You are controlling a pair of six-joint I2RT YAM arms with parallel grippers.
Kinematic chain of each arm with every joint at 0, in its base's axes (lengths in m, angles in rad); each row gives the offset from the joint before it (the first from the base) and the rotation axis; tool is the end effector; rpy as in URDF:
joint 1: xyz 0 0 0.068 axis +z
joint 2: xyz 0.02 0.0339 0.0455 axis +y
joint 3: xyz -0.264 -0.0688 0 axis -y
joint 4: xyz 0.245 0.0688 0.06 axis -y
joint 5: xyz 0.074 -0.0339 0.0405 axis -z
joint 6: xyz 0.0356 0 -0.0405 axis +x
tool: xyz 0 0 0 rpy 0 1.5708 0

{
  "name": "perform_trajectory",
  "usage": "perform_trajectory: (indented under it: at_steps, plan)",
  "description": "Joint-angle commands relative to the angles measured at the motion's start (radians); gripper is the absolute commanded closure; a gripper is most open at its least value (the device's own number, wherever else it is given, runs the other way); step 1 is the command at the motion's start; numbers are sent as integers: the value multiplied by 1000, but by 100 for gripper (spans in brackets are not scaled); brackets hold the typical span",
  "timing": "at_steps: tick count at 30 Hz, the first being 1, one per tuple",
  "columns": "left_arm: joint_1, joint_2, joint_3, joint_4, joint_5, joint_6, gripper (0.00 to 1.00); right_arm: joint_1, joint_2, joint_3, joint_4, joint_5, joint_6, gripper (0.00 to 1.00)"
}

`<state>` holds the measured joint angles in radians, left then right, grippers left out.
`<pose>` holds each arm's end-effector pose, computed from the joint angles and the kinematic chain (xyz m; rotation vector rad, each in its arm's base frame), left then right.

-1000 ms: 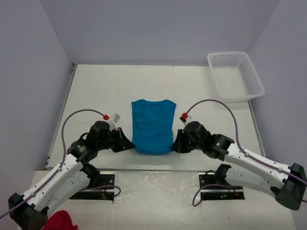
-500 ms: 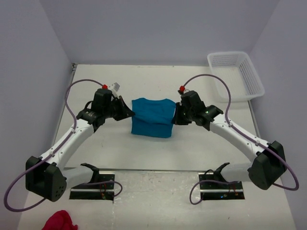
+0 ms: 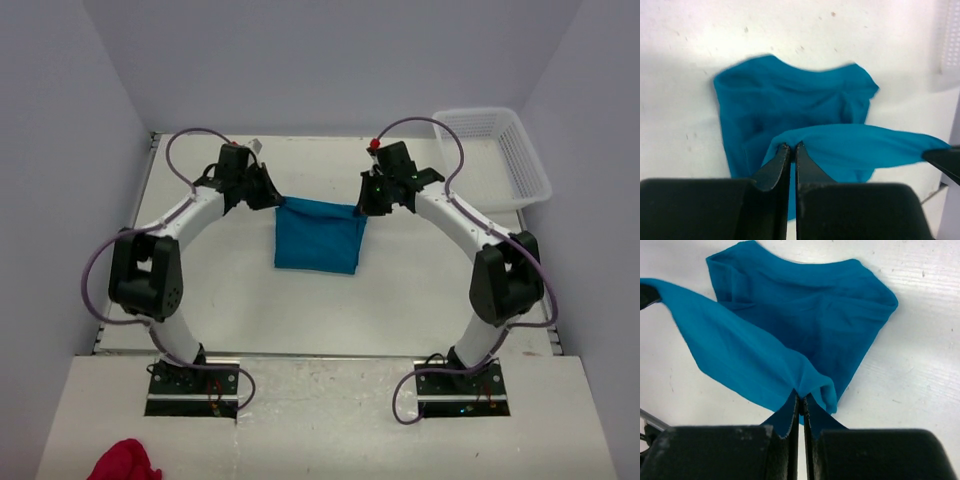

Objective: Fold and stack the t-shirts
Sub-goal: Fold the long partially folded tshirt into a neat square

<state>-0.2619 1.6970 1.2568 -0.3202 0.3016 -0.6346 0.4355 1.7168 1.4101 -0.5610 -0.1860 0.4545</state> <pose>0.3630 -0.1083 0.2509 -0.2936 2.4096 -0.7820 0.3423 0.1665 0.2748 -0.0622 2.5174 0.6092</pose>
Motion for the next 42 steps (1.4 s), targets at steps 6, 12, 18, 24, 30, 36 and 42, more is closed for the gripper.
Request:
perform_trajectory:
  at_steps: [6,12,18,24,30,36,42]
  plan:
    - [56,358,332,-5,-24,186,75,-86,303,291,-70,-24,-118,84]
    - [59,239,343,92,-215,280,47,-95,354,444,-80,124,-177,48]
    - [38,95,241,79,-87,213,45,-93,277,399,-112,143,-175,24]
    - [-86,113,135,155,46,155,100,-89,141,175,-2,-35,-96,100]
    - [-122,246,161,262,241,73,100,-86,233,243,-70,-179,-73,100]
    - [-117,361,229,274,258,69,100,-86,352,335,-96,-220,-65,100]
    - [-97,443,277,277,272,72,100,-87,484,423,-129,-172,-47,100]
